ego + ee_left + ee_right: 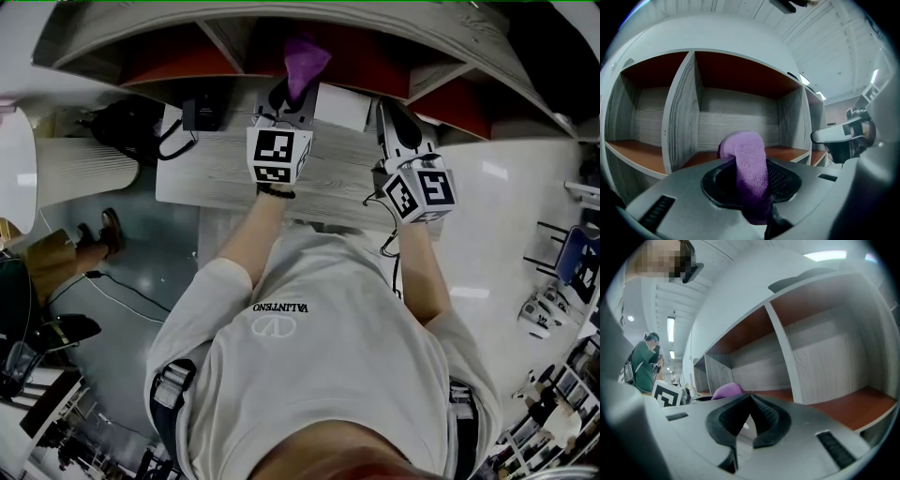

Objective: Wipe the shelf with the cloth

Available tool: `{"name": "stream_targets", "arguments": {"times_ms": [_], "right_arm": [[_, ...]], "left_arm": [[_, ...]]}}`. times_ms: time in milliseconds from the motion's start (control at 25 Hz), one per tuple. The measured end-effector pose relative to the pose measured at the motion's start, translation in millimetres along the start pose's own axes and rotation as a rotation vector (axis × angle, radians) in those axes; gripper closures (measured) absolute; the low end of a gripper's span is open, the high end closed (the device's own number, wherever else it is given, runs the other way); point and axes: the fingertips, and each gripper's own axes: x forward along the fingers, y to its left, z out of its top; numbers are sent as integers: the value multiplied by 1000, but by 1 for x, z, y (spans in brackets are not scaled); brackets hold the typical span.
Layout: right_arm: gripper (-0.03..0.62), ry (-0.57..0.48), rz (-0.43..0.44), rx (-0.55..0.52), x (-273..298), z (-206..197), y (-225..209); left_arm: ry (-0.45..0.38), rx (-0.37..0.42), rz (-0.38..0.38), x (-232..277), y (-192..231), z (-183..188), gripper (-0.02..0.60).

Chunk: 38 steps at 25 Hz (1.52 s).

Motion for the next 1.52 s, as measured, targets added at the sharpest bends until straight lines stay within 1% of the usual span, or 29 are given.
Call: {"name": "stream_targets", "arguments": {"times_ms": [720,880,1040,1520], "right_arm": [[595,5,8,9,-14,-1,-22],[595,6,11,11,-17,-1,-24],[595,9,13,11,-21,0,-28],[595,7,20,21,-31,0,-44]], "left_arm": [[0,8,-32,15,-44,1,483],[-15,21,-49,19,-56,4,483],[-10,11,-58,22,-68,5,483],[-6,20,-79,33,-98,7,485]]}}
